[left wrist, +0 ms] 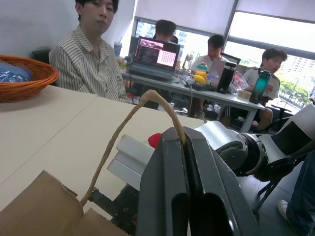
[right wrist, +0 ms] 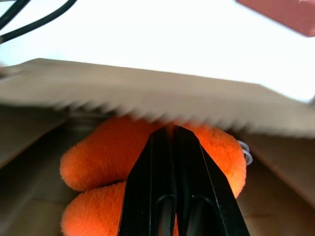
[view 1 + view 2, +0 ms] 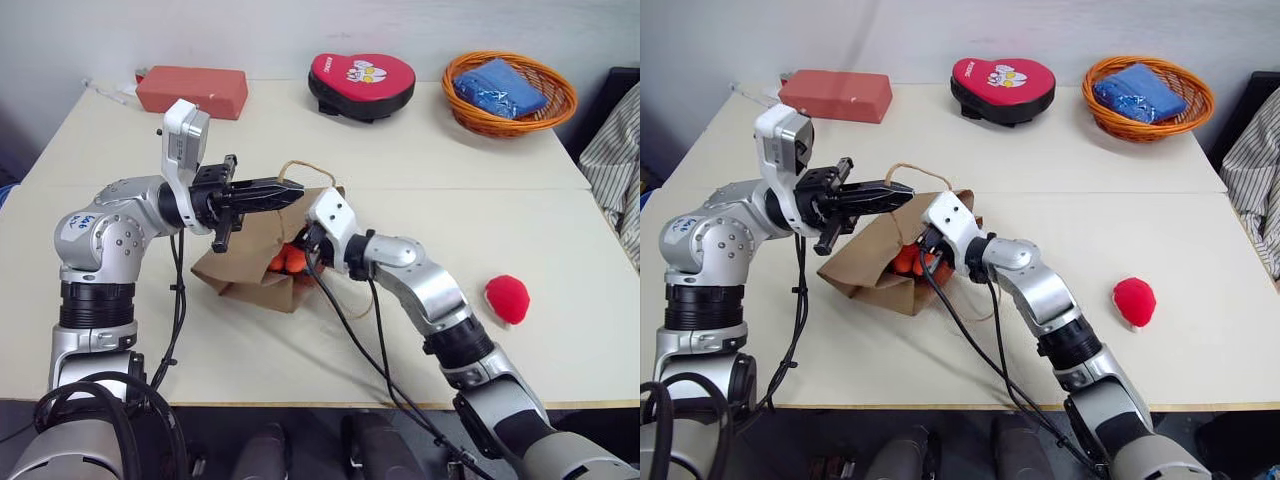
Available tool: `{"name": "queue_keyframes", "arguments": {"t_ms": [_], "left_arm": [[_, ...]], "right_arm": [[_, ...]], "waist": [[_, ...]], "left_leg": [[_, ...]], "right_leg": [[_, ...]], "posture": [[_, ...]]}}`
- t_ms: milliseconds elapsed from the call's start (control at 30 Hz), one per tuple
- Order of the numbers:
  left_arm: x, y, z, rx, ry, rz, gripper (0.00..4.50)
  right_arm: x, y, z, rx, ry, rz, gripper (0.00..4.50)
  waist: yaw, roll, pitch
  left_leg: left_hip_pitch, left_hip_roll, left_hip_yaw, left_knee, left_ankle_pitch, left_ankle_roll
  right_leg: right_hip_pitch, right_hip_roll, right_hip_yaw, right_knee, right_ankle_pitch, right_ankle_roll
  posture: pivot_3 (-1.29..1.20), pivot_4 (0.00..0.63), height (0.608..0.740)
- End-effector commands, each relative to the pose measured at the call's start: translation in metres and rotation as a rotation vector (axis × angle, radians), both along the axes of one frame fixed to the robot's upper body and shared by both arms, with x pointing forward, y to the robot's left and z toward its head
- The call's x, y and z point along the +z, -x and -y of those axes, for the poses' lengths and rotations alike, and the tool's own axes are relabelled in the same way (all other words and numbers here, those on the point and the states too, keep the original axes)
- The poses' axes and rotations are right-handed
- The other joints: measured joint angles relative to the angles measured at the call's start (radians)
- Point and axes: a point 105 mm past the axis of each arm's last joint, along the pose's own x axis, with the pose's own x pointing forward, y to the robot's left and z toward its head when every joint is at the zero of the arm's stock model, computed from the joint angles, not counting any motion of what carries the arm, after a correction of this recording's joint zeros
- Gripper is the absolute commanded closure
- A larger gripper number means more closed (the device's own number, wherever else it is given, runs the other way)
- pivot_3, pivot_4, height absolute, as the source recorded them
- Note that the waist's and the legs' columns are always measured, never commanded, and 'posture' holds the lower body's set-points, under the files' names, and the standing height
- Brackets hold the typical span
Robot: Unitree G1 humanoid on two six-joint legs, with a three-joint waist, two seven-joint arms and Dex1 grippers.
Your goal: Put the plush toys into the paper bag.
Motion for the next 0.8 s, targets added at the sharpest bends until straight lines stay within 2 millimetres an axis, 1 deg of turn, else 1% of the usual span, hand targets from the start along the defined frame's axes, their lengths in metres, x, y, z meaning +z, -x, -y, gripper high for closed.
{"name": "queue_keyframes", "arguments": {"t_ms": [33, 67, 100, 133, 167, 233, 333, 367, 400, 467, 500, 533, 600, 633, 667, 700, 733, 800], "left_arm": [[0.012, 0.006, 0.002, -0.026, 0.019, 0.051, 4.5], [0.013, 0.006, 0.002, -0.024, 0.021, 0.054, 4.5], [0.013, 0.005, 0.002, -0.022, 0.021, 0.056, 4.5], [0.014, 0.005, 0.001, -0.019, 0.022, 0.057, 4.5], [0.014, 0.005, 0.0, -0.017, 0.022, 0.058, 4.5], [0.013, 0.006, -0.001, -0.013, 0.021, 0.058, 4.5], [0.012, 0.006, -0.003, -0.007, 0.022, 0.056, 4.5], [0.011, 0.006, -0.004, -0.005, 0.022, 0.055, 4.5], [0.01, 0.006, -0.004, -0.003, 0.023, 0.053, 4.5], [0.009, 0.006, -0.005, -0.001, 0.024, 0.053, 4.5], [0.009, 0.006, -0.005, -0.001, 0.027, 0.052, 4.5], [0.009, 0.007, -0.006, 0.0, 0.029, 0.052, 4.5], [0.008, 0.007, -0.006, -0.001, 0.029, 0.052, 4.5], [0.007, 0.007, -0.006, -0.002, 0.028, 0.053, 4.5], [0.007, 0.008, -0.007, -0.003, 0.028, 0.053, 4.5], [0.007, 0.008, -0.007, -0.004, 0.028, 0.054, 4.5], [0.007, 0.008, -0.007, -0.005, 0.028, 0.054, 4.5], [0.007, 0.008, -0.008, -0.01, 0.028, 0.054, 4.5]], "right_arm": [[0.008, -0.001, -0.003, 0.031, -0.073, 0.032, 4.48], [0.007, 0.001, -0.003, 0.054, -0.093, 0.008, 4.48], [0.008, 0.001, 0.001, 0.053, -0.116, -0.005, 4.48], [0.012, 0.004, 0.006, 0.067, -0.129, 0.001, 4.06], [0.016, 0.006, 0.012, 0.068, -0.139, 0.023, 3.91], [0.025, 0.012, 0.027, 0.069, -0.159, 0.05, 3.3], [0.035, 0.033, 0.061, 0.126, -0.215, 0.027, 2.32], [0.035, 0.042, 0.079, 0.138, -0.231, -0.001, 2.03], [0.035, 0.048, 0.095, 0.132, -0.238, -0.014, 2.03], [0.036, 0.06, 0.117, 0.124, -0.238, -0.031, 2.03], [0.036, 0.064, 0.131, 0.092, -0.231, -0.021, 2.03], [0.037, 0.067, 0.141, 0.072, -0.225, -0.014, 2.03], [0.031, 0.079, 0.183, -0.043, -0.162, 0.011, 2.03], [0.029, 0.085, 0.199, -0.095, -0.143, 0.014, 2.03], [0.03, 0.091, 0.218, -0.171, -0.136, 0.047, 2.03], [0.026, 0.099, 0.238, -0.246, -0.14, 0.04, 2.03], [0.024, 0.106, 0.25, -0.291, -0.141, 0.034, 2.03], [0.01, 0.128, 0.292, -0.464, -0.052, 0.063, 1.68]], "waist": [[-0.002, 0.0, 0.0], [-0.002, 0.0, 0.0], [-0.003, 0.0, 0.0], [-0.002, 0.0, 0.0], [-0.002, 0.0, 0.0], [0.001, 0.0, 0.0], [0.011, 0.0, 0.0], [0.012, 0.0, 0.0], [0.017, 0.0, 0.0], [0.024, 0.0, 0.0], [0.027, 0.0, 0.0], [0.027, 0.0, 0.0], [0.032, 0.0, 0.0], [0.034, 0.0, 0.0], [0.035, 0.0, 0.0], [0.038, 0.0, 0.0], [0.041, 0.0, 0.0], [0.048, 0.0, 0.0]], "left_leg": [[0.0, 0.0, 0.0, 0.0, 0.0, 0.0], [0.0, 0.0, 0.0, 0.0, 0.0, 0.0], [0.0, 0.0, 0.0, 0.0, 0.0, 0.0], [0.0, 0.0, 0.0, 0.0, 0.0, 0.0], [0.0, 0.0, 0.0, 0.0, 0.0, 0.0], [0.0, 0.0, 0.0, 0.0, 0.0, 0.0], [0.0, 0.0, -0.001, 0.0, 0.0, 0.0], [0.0, 0.0, -0.001, 0.0, 0.0, 0.0], [0.0, 0.0, -0.001, 0.0, 0.0, 0.0], [0.0, 0.0, -0.001, 0.0, 0.0, 0.0], [0.0, 0.0, -0.001, 0.0, 0.0, 0.0], [0.0, 0.0, -0.001, -0.001, 0.0, 0.001], [0.0, 0.0, -0.001, -0.001, 0.0, 0.001], [0.0, 0.0, 0.0, -0.001, 0.0, 0.001], [0.0, 0.0, -0.001, -0.001, -0.001, 0.001], [0.0, 0.0, -0.001, -0.001, -0.001, 0.001], [0.0, 0.0, -0.001, -0.001, -0.001, 0.001], [0.0, 0.0, 0.0, -0.001, -0.001, 0.001]], "right_leg": [[0.0, 0.0, 0.0, 0.0, 0.0, 0.0], [0.0, 0.0, 0.0, 0.0, 0.0, 0.0], [0.0, 0.0, 0.0, 0.0, 0.0, 0.0], [0.0, 0.0, 0.0, 0.0, 0.0, 0.0], [0.0, 0.0, 0.0, 0.001, 0.0, 0.0], [0.0, 0.0, 0.0, 0.0, 0.0, 0.0], [0.001, -0.001, 0.0, 0.0, 0.0, 0.0], [0.001, -0.001, -0.001, -0.001, 0.0, 0.0], [0.002, -0.001, -0.001, -0.001, 0.0, 0.0], [0.002, -0.001, -0.001, -0.002, 0.0, 0.0], [0.002, -0.001, 0.0, -0.002, 0.0, 0.0], [0.002, 0.0, 0.0, -0.002, 0.0, 0.0], [0.002, 0.0, 0.001, -0.002, 0.0, 0.0], [0.002, 0.0, 0.001, -0.002, 0.0, 0.0], [0.003, 0.001, 0.001, -0.002, 0.0, 0.0], [0.003, 0.001, 0.001, -0.002, 0.0, 0.0], [0.003, 0.001, 0.001, -0.002, 0.0, 0.0], [0.004, 0.001, 0.002, -0.003, 0.0, 0.0]], "posture": [[0.0, 0.15, 0.74], [0.0, 0.15, 0.74], [0.0, 0.15, 0.74], [0.0, 0.15, 0.74], [0.0, 0.15, 0.74], [0.0, 0.15, 0.74], [0.0, 0.15, 0.74], [0.0, 0.15, 0.74], [0.0, 0.15, 0.74], [0.0, 0.15, 0.74], [0.0, 0.15, 0.74], [0.0, 0.15, 0.74], [0.0, 0.15, 0.74], [0.0, 0.15, 0.74], [0.0, 0.15, 0.74], [0.0, 0.15, 0.74], [0.0, 0.15, 0.74], [0.0, 0.15, 0.74]]}}
